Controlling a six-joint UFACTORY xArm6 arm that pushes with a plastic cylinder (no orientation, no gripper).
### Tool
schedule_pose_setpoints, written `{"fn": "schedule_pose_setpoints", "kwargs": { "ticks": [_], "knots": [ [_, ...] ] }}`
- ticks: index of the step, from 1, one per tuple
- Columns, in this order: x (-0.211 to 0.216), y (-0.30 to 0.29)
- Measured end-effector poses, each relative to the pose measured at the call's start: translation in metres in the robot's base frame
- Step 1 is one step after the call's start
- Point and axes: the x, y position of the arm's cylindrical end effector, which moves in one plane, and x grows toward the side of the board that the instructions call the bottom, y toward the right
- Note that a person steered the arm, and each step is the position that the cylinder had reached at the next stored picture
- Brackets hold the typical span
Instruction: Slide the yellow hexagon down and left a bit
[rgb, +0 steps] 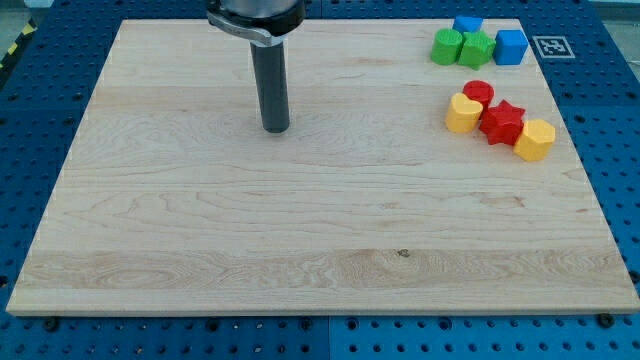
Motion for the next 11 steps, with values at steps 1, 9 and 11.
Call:
{"fn": "schedule_pose_setpoints", "kwargs": {
  "ticks": [1,9,11],
  "knots": [
    [0.0,0.0],
    [-0.026,0.318],
    [0.023,0.331]
  ]
}}
